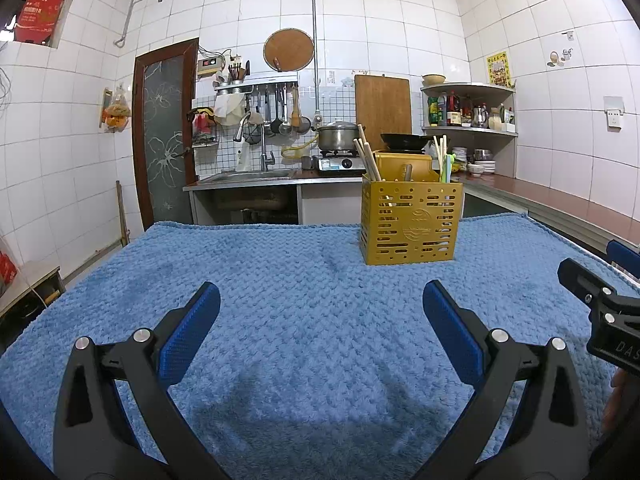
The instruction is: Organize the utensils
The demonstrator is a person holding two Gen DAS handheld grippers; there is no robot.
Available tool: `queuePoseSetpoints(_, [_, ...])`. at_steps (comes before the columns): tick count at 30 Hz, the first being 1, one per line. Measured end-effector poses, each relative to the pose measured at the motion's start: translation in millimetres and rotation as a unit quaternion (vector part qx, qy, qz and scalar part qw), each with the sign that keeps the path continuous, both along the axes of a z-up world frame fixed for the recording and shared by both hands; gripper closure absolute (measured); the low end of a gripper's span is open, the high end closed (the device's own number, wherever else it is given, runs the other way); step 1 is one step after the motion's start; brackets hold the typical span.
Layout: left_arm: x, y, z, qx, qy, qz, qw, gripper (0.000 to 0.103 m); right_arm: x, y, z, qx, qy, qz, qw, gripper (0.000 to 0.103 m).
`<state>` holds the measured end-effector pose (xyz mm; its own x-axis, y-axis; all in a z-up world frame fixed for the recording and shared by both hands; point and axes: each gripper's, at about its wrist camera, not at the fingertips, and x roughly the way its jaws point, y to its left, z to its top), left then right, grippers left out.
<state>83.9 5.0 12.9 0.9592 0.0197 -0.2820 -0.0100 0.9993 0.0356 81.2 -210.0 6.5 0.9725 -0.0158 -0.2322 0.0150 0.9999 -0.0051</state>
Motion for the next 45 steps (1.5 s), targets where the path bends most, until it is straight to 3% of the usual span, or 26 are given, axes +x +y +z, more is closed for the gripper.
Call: queuePoseSetpoints(45, [1.0, 1.9, -1.9, 0.002, 0.001, 0.001, 1.0, 0.005, 0.6, -1.9, 2.6, -0.004, -0.001, 0.0, 1.0, 0.004])
